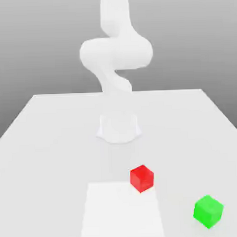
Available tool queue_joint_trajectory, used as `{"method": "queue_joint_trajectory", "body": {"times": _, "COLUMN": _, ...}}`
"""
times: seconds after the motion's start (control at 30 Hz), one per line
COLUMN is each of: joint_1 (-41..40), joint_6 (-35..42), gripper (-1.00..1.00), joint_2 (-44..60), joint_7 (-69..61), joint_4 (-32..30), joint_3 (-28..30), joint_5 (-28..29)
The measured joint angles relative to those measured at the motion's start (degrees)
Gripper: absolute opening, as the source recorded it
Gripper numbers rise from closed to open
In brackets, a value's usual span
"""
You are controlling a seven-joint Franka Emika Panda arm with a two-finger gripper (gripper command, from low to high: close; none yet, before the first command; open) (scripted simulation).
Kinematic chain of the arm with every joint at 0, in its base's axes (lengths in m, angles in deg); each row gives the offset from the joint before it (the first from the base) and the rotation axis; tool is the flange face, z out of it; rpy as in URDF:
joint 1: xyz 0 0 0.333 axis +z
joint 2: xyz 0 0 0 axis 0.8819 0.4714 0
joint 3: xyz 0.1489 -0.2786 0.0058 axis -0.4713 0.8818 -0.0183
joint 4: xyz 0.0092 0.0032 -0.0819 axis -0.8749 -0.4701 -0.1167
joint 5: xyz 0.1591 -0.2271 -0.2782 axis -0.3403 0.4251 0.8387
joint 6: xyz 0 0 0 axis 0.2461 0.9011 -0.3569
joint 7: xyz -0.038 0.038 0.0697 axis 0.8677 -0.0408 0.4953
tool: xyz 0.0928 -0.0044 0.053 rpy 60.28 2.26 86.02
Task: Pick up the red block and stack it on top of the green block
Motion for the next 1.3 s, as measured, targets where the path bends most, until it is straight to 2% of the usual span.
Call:
{"method": "queue_joint_trajectory", "body": {"times": 0.53, "joint_1": 9.54, "joint_6": -23.62, "gripper": 0.00, "joint_2": 28.72, "joint_7": -17.53, "joint_4": -30.79, "joint_3": 0.98, "joint_5": 0.24}}
{"method": "queue_joint_trajectory", "body": {"times": 0.63, "joint_1": 10.66, "joint_6": -32.56, "gripper": 0.00, "joint_2": 40.27, "joint_7": -19.86, "joint_4": -32.90, "joint_3": 0.55, "joint_5": 0.00}}
{"method": "queue_joint_trajectory", "body": {"times": 0.77, "joint_1": 10.40, "joint_6": -40.47, "gripper": 0.00, "joint_2": 49.69, "joint_7": -20.49, "joint_4": -32.21, "joint_3": 0.11, "joint_5": -0.41}}
{"method": "queue_joint_trajectory", "body": {"times": 0.8, "joint_1": 10.32, "joint_6": -42.00, "gripper": -1.00, "joint_2": 51.46, "joint_7": -20.53, "joint_4": -31.99, "joint_3": 0.01, "joint_5": -0.45}}
{"method": "queue_joint_trajectory", "body": {"times": 1.03, "joint_1": 10.17, "joint_6": -42.20, "gripper": -1.00, "joint_2": 51.76, "joint_7": -20.34, "joint_4": -31.96, "joint_3": -0.11, "joint_5": -0.22}}
{"method": "queue_joint_trajectory", "body": {"times": 1.3, "joint_1": 9.83, "joint_6": -29.20, "gripper": -1.00, "joint_2": 36.66, "joint_7": -20.27, "joint_4": -34.06, "joint_3": -0.43, "joint_5": -0.14}}
